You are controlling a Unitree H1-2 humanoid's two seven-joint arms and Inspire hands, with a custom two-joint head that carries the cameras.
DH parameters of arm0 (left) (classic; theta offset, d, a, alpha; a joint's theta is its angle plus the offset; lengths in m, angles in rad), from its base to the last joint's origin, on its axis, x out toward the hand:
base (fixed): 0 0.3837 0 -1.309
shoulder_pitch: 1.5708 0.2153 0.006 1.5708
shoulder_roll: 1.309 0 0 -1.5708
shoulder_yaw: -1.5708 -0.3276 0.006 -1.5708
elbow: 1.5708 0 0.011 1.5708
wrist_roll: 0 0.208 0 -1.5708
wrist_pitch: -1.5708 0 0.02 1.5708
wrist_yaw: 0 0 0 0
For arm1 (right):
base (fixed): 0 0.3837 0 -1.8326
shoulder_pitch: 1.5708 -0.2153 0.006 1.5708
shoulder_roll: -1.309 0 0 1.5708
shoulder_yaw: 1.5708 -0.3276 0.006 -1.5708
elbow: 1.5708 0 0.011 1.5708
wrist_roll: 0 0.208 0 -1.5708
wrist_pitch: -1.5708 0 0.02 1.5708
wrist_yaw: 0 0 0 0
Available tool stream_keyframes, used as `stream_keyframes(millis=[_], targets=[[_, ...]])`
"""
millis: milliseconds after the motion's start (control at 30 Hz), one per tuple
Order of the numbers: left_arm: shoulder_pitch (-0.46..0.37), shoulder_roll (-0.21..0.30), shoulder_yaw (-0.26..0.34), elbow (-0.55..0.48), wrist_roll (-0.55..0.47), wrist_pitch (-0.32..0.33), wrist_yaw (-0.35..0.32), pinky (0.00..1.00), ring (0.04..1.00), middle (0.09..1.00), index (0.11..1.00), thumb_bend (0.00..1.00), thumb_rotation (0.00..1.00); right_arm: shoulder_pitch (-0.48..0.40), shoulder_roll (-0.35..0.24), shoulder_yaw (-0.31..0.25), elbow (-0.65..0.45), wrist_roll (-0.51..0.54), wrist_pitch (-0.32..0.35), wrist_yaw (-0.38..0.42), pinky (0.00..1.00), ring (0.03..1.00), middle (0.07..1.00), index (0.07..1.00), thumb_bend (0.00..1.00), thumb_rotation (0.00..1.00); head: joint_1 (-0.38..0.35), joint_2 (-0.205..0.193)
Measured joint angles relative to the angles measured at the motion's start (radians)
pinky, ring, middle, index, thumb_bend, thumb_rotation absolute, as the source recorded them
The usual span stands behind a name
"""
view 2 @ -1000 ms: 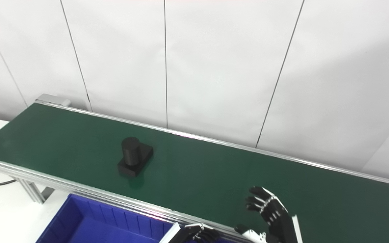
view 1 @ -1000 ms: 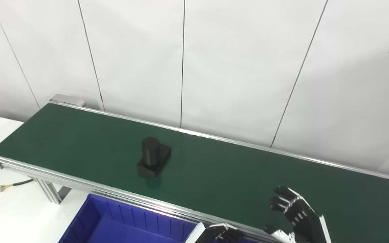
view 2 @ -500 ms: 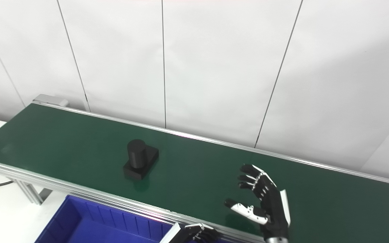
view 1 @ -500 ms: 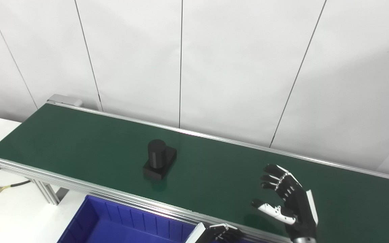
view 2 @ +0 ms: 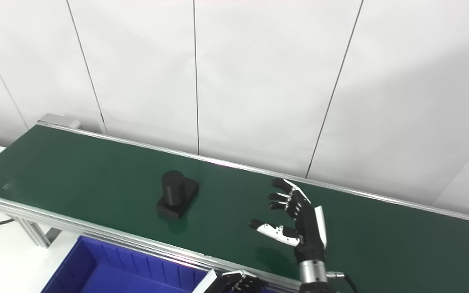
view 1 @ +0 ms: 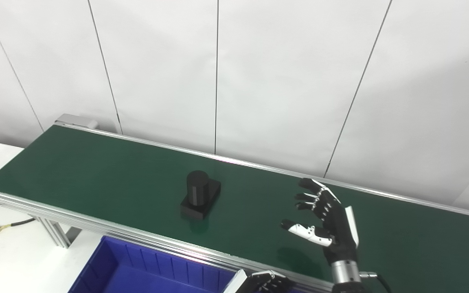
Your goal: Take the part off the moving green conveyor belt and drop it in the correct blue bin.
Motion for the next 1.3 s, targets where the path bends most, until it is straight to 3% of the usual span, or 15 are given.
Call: stream_keyframes(millis=[400, 767, 1300], targets=[[-0.001, 0.005, -0.009, -0.001, -0.010, 0.000, 0.006, 0.57, 0.647, 0.684, 0.692, 0.69, 0.00, -0.101, 0.002, 0.027, 0.144, -0.017, 0.000, -0.051, 0.55, 0.689, 0.795, 0.764, 0.88, 0.17, -0.005, 0.002], [-0.001, 0.009, -0.011, -0.014, -0.005, 0.000, 0.012, 0.58, 0.650, 0.683, 0.692, 0.70, 0.00, -0.161, 0.002, 0.050, 0.232, -0.005, 0.000, -0.038, 0.74, 0.811, 0.858, 0.812, 0.96, 0.25, -0.009, 0.008], [-0.001, 0.013, -0.013, -0.018, 0.010, 0.000, 0.021, 0.57, 0.641, 0.676, 0.691, 0.70, 0.00, -0.179, 0.001, 0.077, 0.286, -0.008, 0.000, -0.036, 0.85, 0.862, 0.877, 0.820, 0.99, 0.28, -0.015, 0.015]])
